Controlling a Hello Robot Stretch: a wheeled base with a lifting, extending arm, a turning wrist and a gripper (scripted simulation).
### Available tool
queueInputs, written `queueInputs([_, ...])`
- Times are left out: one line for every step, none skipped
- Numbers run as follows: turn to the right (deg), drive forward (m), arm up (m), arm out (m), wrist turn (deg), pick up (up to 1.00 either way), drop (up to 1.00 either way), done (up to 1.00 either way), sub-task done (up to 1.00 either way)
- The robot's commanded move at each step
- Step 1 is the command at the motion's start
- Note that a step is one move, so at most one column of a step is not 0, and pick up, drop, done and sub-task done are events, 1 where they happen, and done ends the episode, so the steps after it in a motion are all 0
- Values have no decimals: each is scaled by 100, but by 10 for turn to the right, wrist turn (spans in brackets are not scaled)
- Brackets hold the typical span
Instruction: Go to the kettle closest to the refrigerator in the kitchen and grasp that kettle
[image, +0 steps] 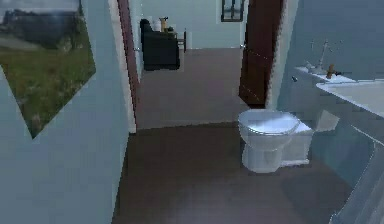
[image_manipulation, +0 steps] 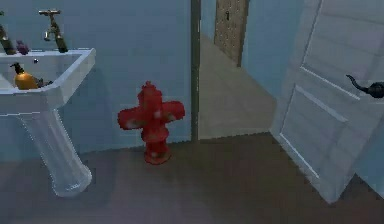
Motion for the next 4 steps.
queueInputs([0, 100, 0, 0, 0, 0, 0, 0, 0])
queueInputs([0, 95, 0, 0, 0, 0, 0, 0, 0])
queueInputs([60, 0, 0, 0, 0, 0, 0, 0, 0])
queueInputs([0, 100, 0, 0, 0, 0, 0, 0, 0])
